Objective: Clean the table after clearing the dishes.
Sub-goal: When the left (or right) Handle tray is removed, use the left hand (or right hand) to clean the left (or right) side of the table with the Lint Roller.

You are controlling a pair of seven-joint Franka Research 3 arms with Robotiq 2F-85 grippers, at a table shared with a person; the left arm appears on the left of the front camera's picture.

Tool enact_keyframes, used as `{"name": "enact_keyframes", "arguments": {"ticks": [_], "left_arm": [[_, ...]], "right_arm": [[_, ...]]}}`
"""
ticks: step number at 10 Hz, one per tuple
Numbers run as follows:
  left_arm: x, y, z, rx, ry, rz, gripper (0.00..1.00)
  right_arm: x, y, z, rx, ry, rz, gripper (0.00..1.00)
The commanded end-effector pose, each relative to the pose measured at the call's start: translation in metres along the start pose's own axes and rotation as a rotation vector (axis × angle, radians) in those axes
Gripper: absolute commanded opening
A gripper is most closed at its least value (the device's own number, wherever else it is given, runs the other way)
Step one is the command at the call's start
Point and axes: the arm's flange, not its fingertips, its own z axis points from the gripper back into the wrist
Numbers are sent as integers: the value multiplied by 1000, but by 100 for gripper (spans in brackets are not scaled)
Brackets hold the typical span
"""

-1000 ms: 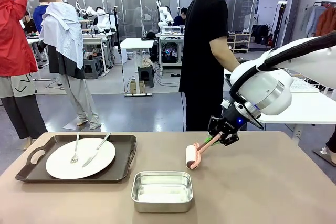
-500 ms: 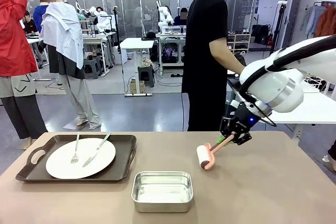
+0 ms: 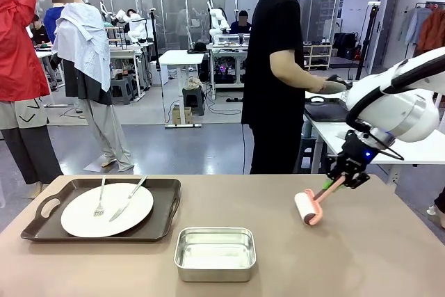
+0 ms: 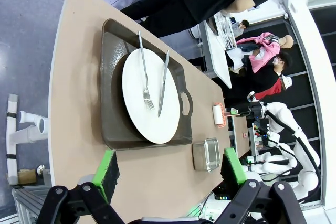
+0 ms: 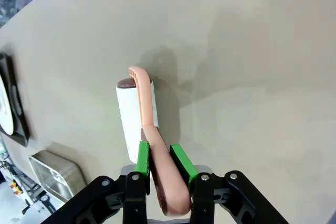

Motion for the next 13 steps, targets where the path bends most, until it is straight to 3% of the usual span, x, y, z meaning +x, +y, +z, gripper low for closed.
{"name": "enact_keyframes", "arguments": {"ticks": [1,7,13], "left_arm": [[-1,-1,3,-7,-8,1,100],[-1,-1,3,-7,-8,1,100],[-1,-1,3,-7,-8,1,100]], "right_arm": [[-17,-43,-17,-208,72,4,23],[-29,-68,23,-488,97,25,23],[-46,-16,108,-512,-10,141,23]]}}
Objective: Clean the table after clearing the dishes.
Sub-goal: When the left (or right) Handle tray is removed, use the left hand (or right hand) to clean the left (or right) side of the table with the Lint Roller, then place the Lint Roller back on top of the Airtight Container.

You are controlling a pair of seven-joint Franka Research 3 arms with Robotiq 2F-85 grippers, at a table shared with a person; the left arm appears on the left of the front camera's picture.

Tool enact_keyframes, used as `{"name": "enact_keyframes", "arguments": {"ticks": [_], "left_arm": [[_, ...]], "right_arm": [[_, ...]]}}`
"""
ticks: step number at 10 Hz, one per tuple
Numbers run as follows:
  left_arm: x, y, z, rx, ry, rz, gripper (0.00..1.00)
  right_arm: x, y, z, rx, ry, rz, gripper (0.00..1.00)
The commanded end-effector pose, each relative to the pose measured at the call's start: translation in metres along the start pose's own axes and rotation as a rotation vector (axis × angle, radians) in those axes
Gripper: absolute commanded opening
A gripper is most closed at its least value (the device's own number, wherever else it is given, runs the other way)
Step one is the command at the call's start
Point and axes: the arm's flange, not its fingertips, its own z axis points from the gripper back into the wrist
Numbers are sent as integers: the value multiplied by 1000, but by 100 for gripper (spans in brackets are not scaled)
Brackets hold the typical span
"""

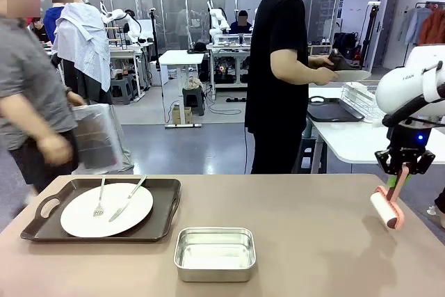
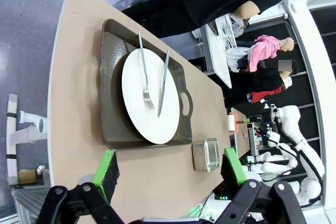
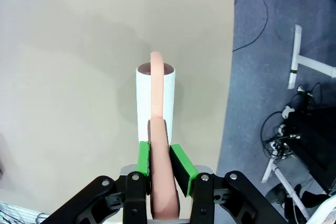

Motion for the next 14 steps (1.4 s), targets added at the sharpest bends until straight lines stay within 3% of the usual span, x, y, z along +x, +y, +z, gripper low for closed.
{"name": "enact_keyframes", "arguments": {"ticks": [1,5,14], "left_arm": [[-1,-1,3,-7,-8,1,100],[-1,-1,3,-7,-8,1,100],[-1,-1,3,-7,-8,1,100]], "right_arm": [[-15,10,33,-68,-27,47,23],[-15,27,49,-30,-67,77,23],[-17,17,53,-59,-57,64,23]]}}
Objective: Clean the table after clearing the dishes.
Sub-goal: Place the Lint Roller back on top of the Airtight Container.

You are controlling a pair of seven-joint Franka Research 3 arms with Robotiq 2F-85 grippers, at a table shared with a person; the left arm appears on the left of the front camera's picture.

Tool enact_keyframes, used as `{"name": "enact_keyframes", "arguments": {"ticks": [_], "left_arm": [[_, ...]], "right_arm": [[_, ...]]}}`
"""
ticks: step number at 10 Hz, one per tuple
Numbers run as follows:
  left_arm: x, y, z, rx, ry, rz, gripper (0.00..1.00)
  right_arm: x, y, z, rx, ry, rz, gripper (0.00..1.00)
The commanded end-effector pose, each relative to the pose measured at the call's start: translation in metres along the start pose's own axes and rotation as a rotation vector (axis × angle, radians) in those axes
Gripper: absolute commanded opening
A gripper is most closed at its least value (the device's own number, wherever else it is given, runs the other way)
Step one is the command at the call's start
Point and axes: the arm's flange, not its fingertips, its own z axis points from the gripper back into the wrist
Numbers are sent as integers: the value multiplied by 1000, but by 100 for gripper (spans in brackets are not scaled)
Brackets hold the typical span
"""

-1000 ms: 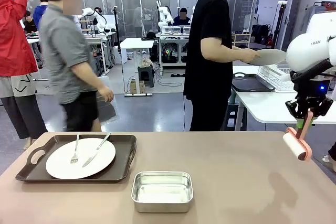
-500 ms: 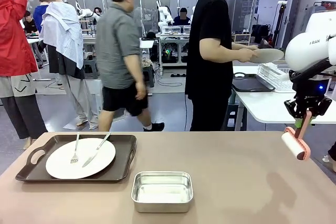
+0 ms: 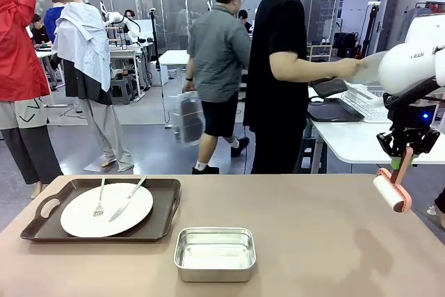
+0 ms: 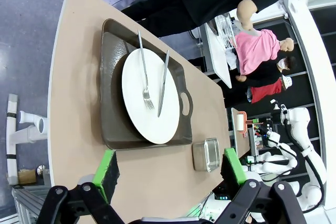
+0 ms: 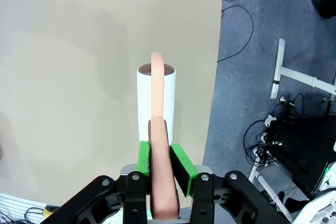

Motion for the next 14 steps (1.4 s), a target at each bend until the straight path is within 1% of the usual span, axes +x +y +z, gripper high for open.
{"name": "enact_keyframes", "arguments": {"ticks": [1,10,11,12,14], "left_arm": [[-1,-1,3,-7,-8,1,100],[-1,-1,3,-7,-8,1,100],[-1,-1,3,-7,-8,1,100],[-1,-1,3,-7,-8,1,100],[-1,-1,3,-7,-8,1,100]], "right_arm": [[0,0,1,-5,0,3,23],[0,0,0,0,0,0,23],[13,17,19,-79,-35,49,23],[22,41,45,-97,-88,144,23],[22,103,94,-117,-215,370,23]]}}
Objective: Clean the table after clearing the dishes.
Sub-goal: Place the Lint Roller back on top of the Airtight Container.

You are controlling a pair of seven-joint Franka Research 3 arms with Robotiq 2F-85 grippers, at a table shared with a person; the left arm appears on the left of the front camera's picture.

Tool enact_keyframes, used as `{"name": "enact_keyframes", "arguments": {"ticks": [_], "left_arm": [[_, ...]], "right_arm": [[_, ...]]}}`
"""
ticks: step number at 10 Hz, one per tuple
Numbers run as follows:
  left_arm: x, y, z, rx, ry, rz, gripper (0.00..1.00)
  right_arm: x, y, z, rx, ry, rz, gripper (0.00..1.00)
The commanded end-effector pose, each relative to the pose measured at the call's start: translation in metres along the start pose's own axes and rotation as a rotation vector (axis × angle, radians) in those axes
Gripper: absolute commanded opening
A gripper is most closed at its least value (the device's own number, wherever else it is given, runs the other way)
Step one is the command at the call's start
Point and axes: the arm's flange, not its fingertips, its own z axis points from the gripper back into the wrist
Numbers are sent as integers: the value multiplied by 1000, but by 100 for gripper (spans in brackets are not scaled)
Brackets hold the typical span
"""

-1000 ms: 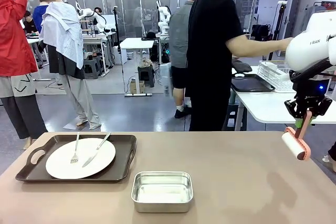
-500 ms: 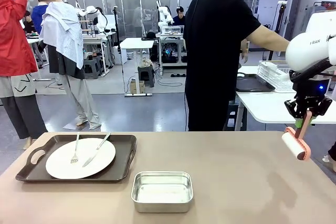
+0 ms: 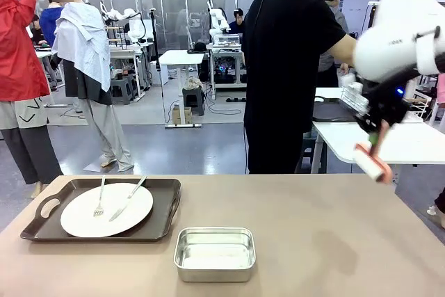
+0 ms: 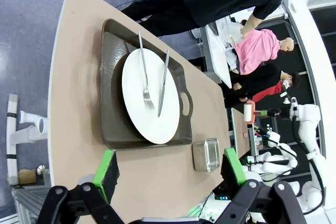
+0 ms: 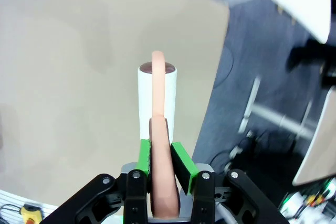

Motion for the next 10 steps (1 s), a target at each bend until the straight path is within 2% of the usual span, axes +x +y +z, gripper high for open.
{"name": "enact_keyframes", "arguments": {"ticks": [1,3,6,7,10], "left_arm": [[-1,-1,3,-7,-8,1,100],[-1,-1,3,-7,-8,1,100],[-1,-1,3,-7,-8,1,100],[-1,-1,3,-7,-8,1,100],[-1,-1,3,-7,-8,1,100]], "right_arm": [[17,52,40,-25,-123,252,23],[28,131,64,0,-177,531,23],[18,217,77,72,-207,788,23],[9,242,80,167,-222,862,23],[-20,296,79,318,-185,1085,23]]}}
